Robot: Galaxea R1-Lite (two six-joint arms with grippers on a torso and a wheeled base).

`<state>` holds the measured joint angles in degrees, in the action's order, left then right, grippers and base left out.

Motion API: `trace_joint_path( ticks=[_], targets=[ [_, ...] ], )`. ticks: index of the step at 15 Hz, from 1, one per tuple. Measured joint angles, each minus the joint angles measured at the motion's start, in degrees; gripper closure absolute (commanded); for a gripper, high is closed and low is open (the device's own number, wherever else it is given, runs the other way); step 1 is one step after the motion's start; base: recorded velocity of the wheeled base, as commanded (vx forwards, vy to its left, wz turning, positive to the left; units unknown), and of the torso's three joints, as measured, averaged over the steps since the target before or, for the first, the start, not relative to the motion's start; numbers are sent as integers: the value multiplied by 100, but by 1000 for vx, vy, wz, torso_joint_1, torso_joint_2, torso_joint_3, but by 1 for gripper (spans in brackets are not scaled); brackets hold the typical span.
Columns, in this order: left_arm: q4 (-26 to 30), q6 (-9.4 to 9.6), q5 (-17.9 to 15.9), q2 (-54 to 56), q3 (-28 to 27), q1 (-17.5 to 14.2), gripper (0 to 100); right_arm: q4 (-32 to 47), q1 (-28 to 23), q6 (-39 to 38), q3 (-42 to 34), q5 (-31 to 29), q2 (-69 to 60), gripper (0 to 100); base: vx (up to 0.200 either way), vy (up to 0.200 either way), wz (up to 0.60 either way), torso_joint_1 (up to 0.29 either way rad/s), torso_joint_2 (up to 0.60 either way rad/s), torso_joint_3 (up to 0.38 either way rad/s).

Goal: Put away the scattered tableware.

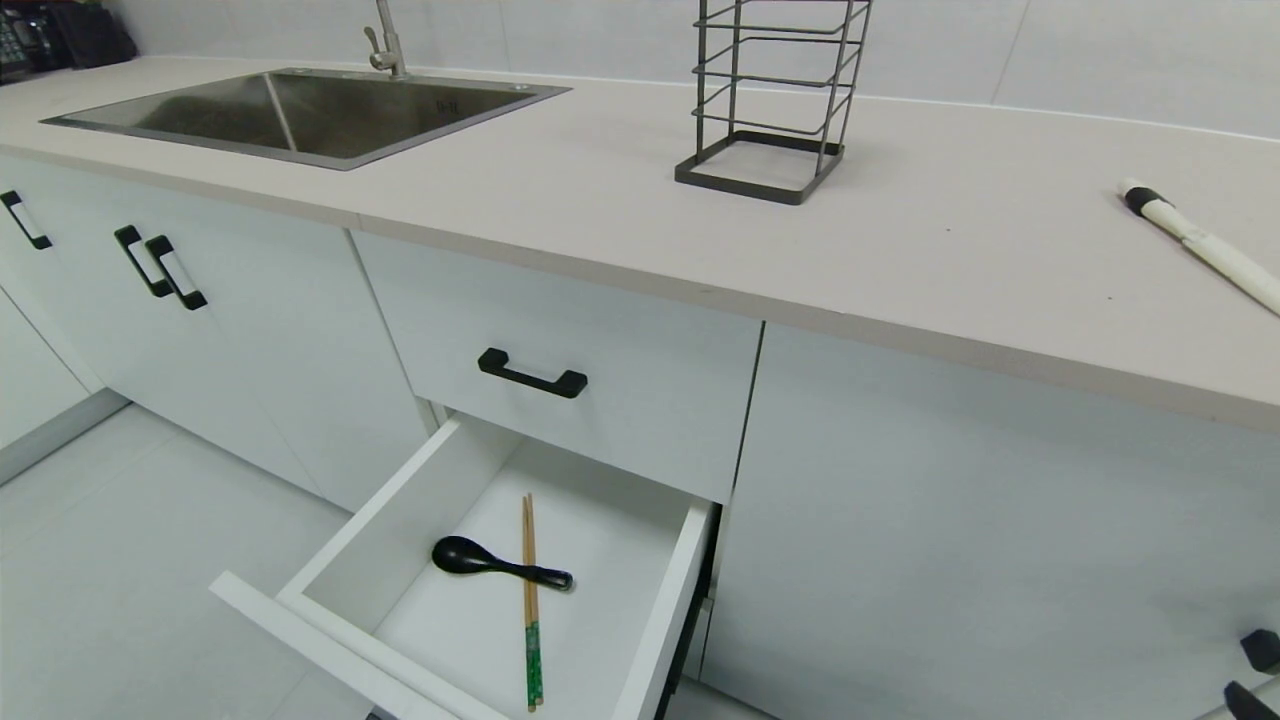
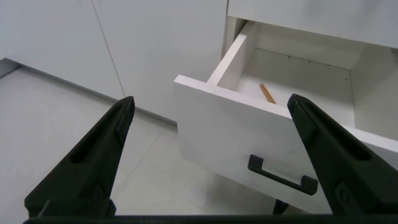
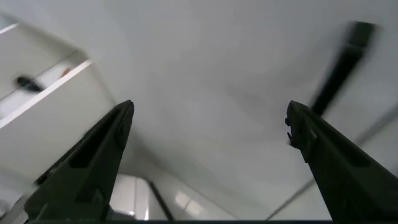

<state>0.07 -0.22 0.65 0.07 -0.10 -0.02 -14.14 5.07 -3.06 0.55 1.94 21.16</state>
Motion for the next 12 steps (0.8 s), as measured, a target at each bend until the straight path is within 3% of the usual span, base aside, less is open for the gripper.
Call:
trace_joint_path(
  ticks=[2, 5, 8, 9, 10, 12],
  targets=[
    [2, 1, -21, 0, 0, 0, 0, 429, -560, -16, -24, 364, -597, 0, 0, 0, 0, 0, 0, 0],
    [-34, -46, -89, 0, 0, 0, 0, 965, -870, 233, -45, 805, -1375, 0, 0, 0, 0, 0, 0, 0],
    [-931, -44, -219, -34, -496, -24, 0, 1035, -942, 1252, -50, 1580, -1590, 0, 0, 0, 0, 0, 0, 0],
    [-1063, -10, -419, -101, -814, -41, 0, 1037, -931, 1269, -52, 1749, -1624, 0, 0, 0, 0, 0, 0, 0],
    [-924, 24, -883, -233, -1024, -83, 0, 1048, -816, 1239, -55, 1985, -1657, 0, 0, 0, 0, 0, 0, 0],
    [-247, 65, -1613, -703, -1267, -135, 0, 1056, -580, 1157, -55, 1858, -1822, 0, 0, 0, 0, 0, 0, 0]
  ],
)
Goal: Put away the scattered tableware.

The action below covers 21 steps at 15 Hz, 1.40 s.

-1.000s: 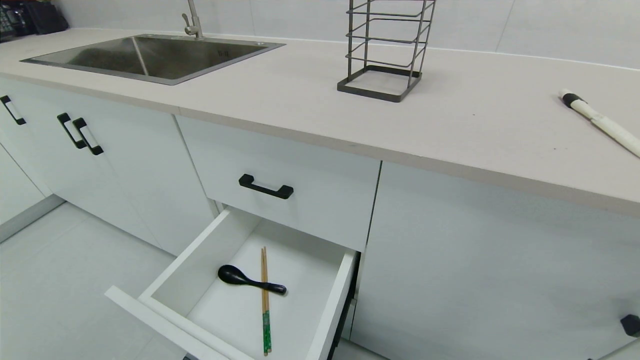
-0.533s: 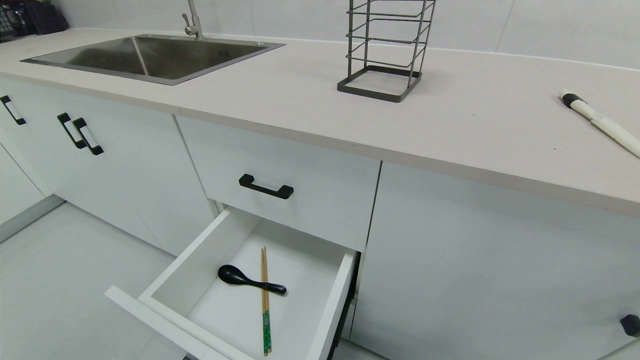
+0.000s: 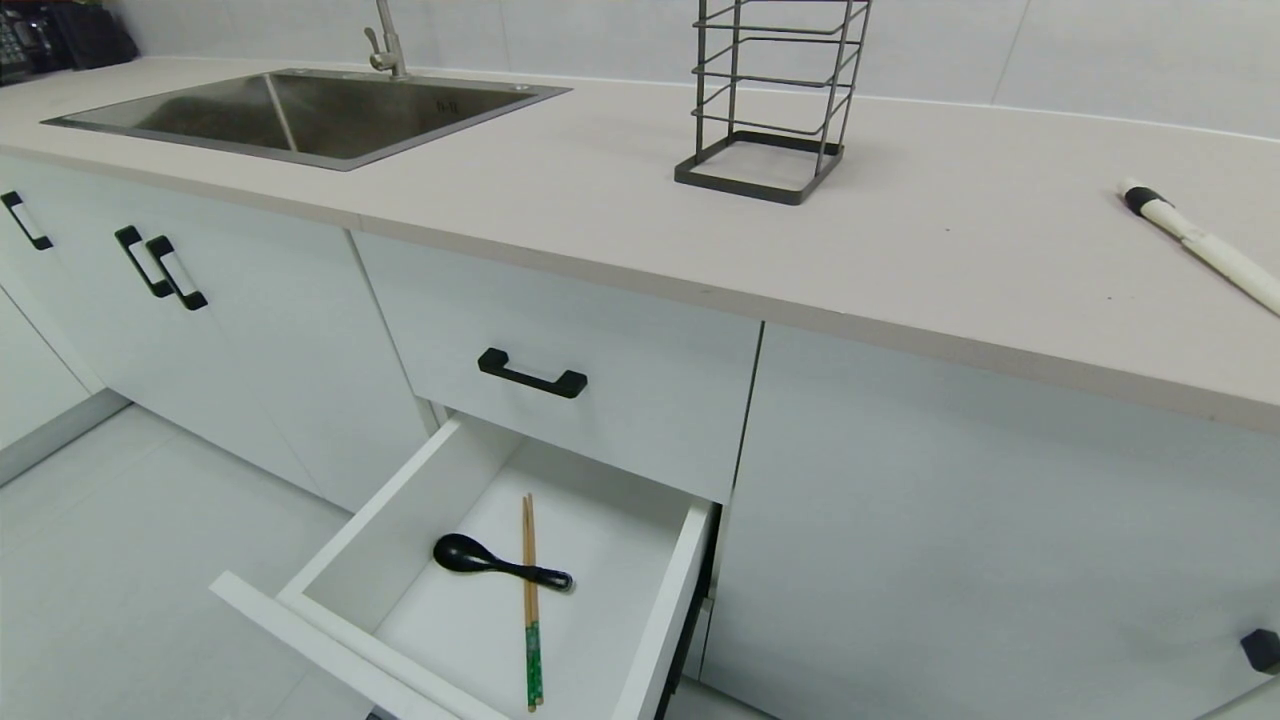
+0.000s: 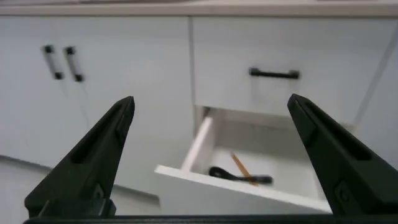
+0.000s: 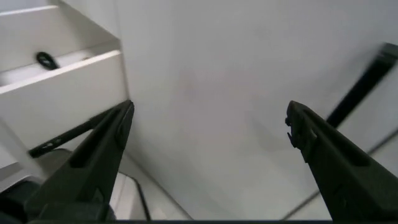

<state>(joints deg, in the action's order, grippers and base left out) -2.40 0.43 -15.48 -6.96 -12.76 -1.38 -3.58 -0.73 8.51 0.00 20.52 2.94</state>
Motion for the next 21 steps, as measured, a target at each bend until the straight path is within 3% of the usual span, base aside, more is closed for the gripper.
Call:
trace_joint_path(
  ticks=[3, 5, 8, 11, 15, 18, 21],
  targets=[
    [623, 68, -668, -1045, -74, 11, 0, 116, 60, -272, 0, -1456, -234, 0, 0, 0, 0, 0, 0, 0],
    [795, 222, -859, -1616, 76, 59, 0, 358, 71, -668, 0, -1699, -283, 0, 0, 0, 0, 0, 0, 0],
    [825, 291, -835, -2010, 513, 158, 0, 361, 73, -778, 0, -1774, -304, 0, 0, 0, 0, 0, 0, 0],
    [842, 310, -827, -2413, 623, 179, 0, 358, 73, -778, 0, -1776, -307, 0, 0, 0, 0, 0, 0, 0],
    [828, 720, -723, -3330, 450, 228, 0, 358, 71, -775, 0, -1774, -307, 0, 0, 0, 0, 0, 0, 0],
    [694, 837, -663, -4253, 199, 584, 0, 361, 71, -778, 0, -1774, -307, 0, 0, 0, 0, 0, 0, 0],
    [393, 861, -334, -5216, 72, 1028, 0, 358, 73, -775, 0, -1773, -307, 0, 0, 0, 0, 0, 0, 0]
  ],
)
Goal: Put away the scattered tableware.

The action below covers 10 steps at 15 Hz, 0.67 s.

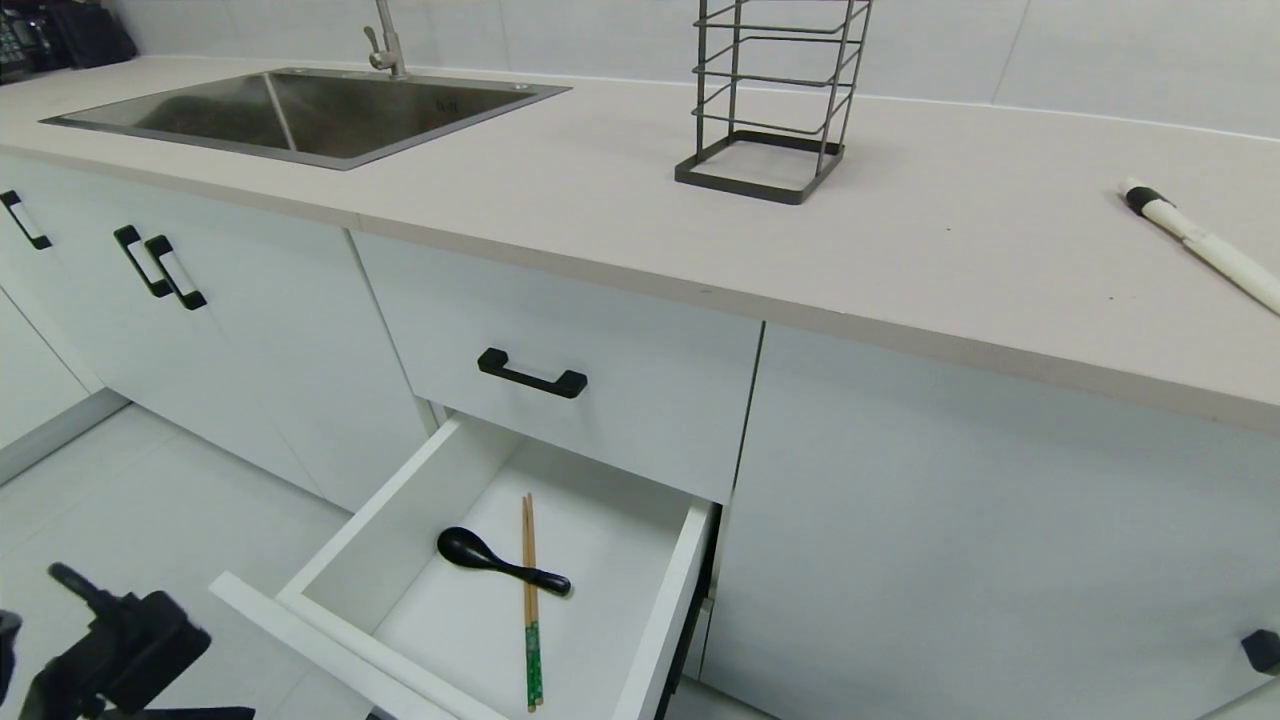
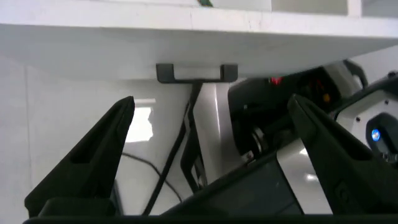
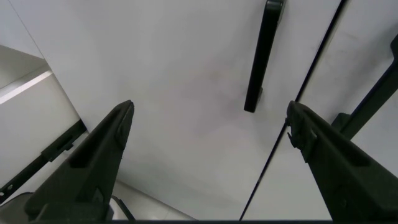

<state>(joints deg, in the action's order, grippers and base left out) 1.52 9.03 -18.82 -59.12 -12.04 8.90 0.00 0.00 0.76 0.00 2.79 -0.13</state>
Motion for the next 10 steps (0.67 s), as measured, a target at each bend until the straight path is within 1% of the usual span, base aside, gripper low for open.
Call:
trace_joint_path(
  ticks=[2, 4, 8, 10],
  targets=[
    [-319, 2, 128, -471, -44, 116, 0, 0, 0, 0, 0, 0, 0, 0, 0, 0, 0, 0, 0, 0],
    [-645, 5, 240, -923, -52, 165, 0, 0, -2, -2, 0, -4, 0, 0, 0, 0, 0, 0, 0, 0],
    [-738, 5, 299, -1345, -60, 262, 0, 0, 0, -2, 0, -1, 2, 0, 0, 0, 0, 0, 0, 0],
    [-992, 22, 301, -1537, -60, 278, 0, 0, 0, -2, 0, -1, 2, 0, 0, 0, 0, 0, 0, 0]
  ],
)
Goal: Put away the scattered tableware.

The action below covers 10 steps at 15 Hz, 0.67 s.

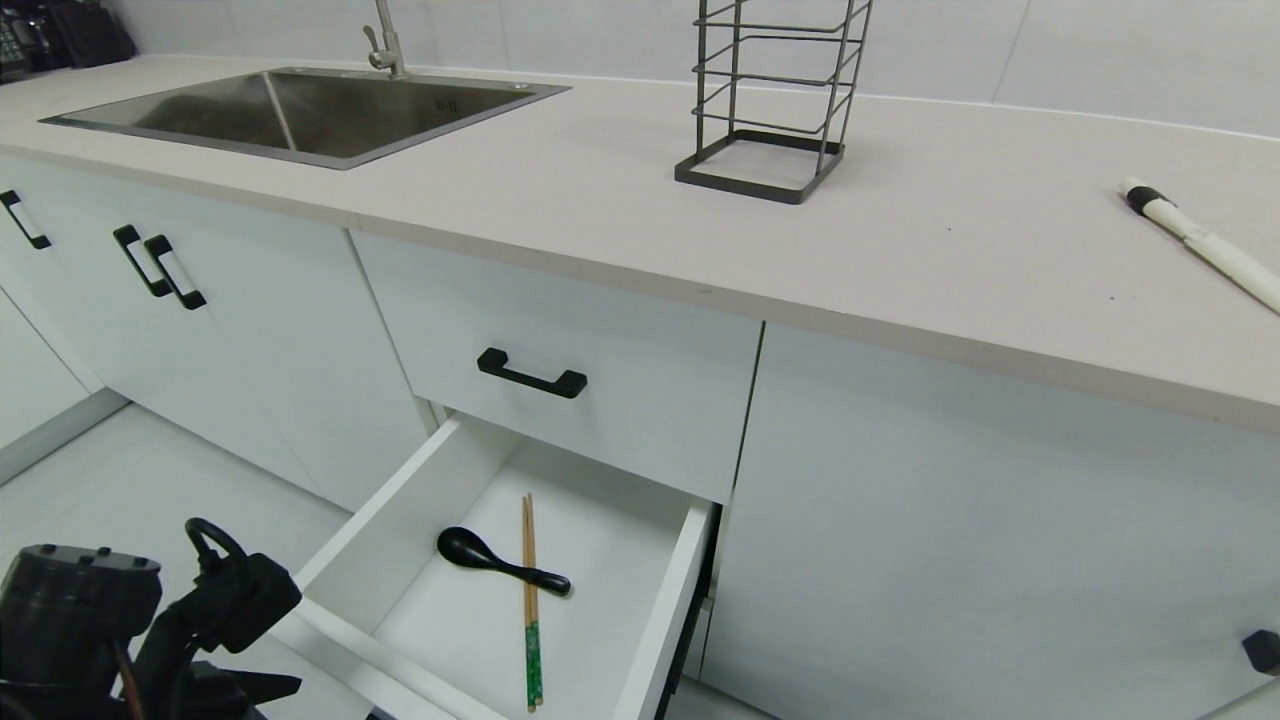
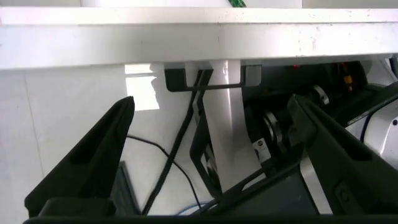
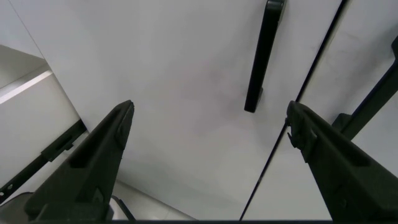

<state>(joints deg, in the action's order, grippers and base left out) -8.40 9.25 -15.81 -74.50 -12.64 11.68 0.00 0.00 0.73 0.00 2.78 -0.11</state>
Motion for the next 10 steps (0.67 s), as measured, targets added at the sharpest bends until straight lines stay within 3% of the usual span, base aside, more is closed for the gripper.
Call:
trace_joint_path(
  ticks=[10],
  targets=[
    [-955, 11, 9, -686, 2, 100, 0, 0, 0, -2, 0, 1, 0, 0, 0, 0, 0, 0, 0, 0]
  ],
)
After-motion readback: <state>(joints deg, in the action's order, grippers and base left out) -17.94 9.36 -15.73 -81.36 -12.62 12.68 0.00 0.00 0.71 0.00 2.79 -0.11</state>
